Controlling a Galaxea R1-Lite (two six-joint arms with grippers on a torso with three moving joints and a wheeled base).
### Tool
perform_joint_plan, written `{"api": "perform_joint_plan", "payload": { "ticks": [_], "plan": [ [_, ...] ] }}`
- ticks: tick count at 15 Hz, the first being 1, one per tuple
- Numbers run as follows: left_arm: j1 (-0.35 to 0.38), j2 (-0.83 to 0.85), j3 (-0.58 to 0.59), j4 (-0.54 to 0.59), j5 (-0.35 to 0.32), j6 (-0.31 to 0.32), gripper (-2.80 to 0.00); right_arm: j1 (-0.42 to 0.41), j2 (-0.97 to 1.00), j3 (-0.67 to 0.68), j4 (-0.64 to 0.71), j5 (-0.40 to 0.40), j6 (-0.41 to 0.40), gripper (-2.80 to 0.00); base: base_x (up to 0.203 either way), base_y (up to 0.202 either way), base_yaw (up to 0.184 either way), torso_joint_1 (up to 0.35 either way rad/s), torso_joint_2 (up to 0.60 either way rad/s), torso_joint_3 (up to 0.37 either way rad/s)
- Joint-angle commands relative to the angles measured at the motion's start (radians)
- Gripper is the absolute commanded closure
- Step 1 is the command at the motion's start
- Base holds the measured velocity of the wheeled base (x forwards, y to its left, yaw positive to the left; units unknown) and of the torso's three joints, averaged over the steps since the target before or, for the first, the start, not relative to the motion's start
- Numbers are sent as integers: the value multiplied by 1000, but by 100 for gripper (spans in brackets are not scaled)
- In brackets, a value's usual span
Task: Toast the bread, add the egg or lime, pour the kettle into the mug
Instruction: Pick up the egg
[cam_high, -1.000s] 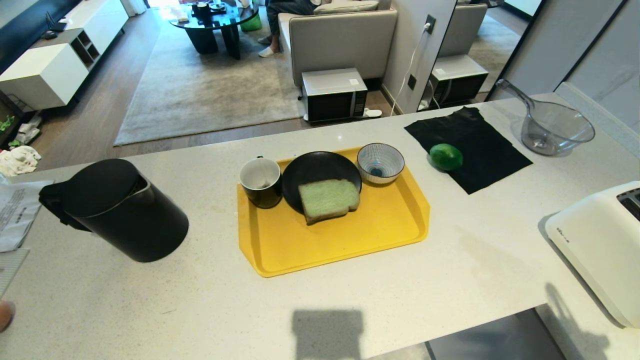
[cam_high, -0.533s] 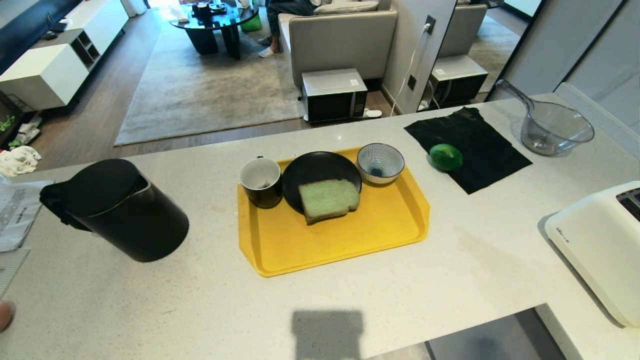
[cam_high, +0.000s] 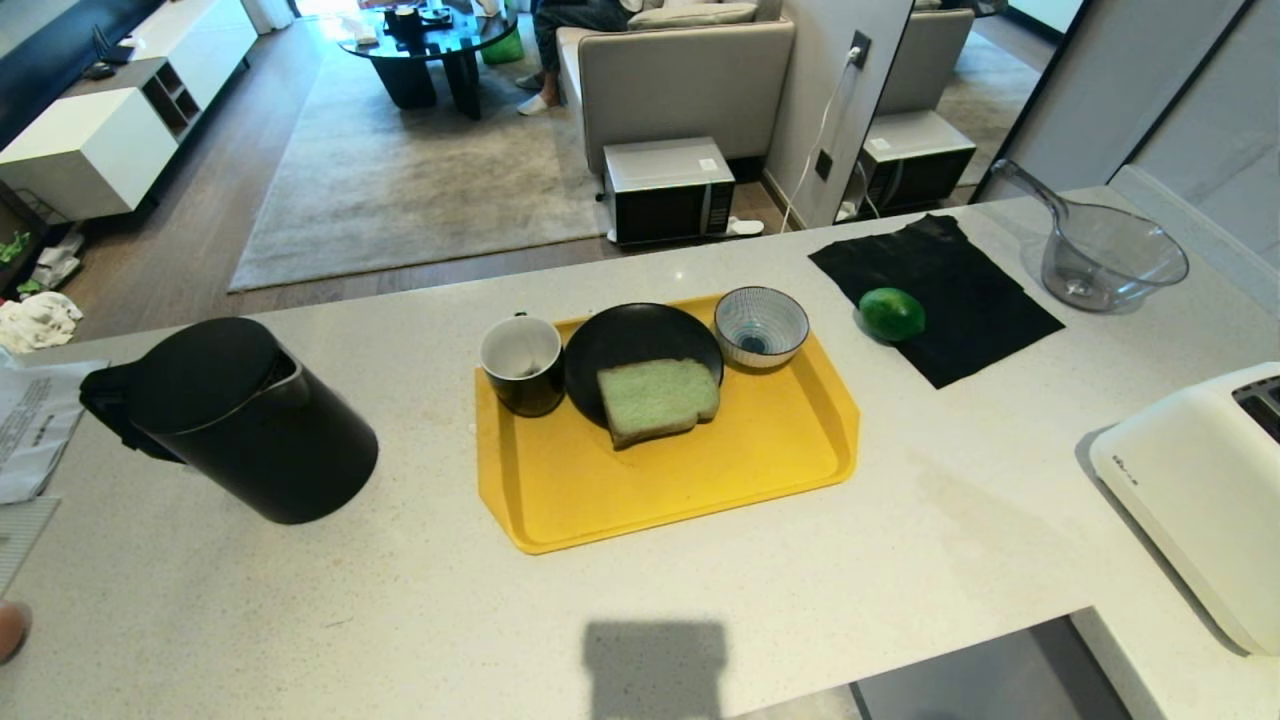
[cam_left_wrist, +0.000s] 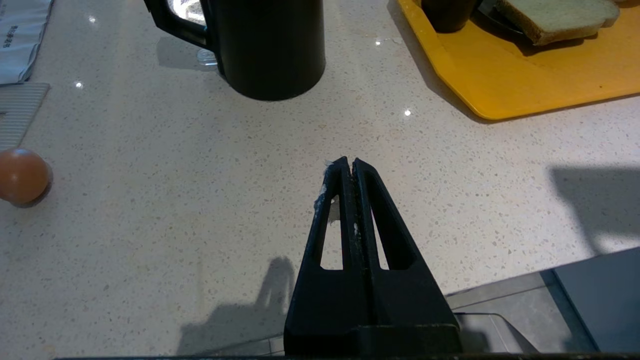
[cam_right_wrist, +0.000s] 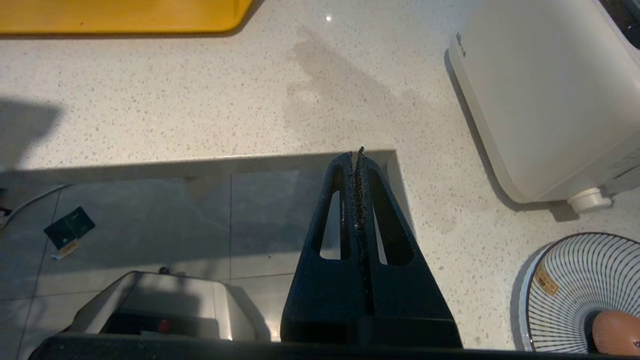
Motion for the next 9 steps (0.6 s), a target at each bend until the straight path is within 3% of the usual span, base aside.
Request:
{"api": "perform_joint_plan", "payload": {
  "ticks": [1, 9],
  "plan": [
    [0, -2, 17, -1, 0, 0, 0, 0, 1, 2, -1, -1, 10, 0, 0, 0, 0, 0, 0, 0],
    [0, -2, 17, -1, 0, 0, 0, 0, 1, 2, -1, -15, 31, 0, 0, 0, 0, 0, 0, 0]
  ]
}}
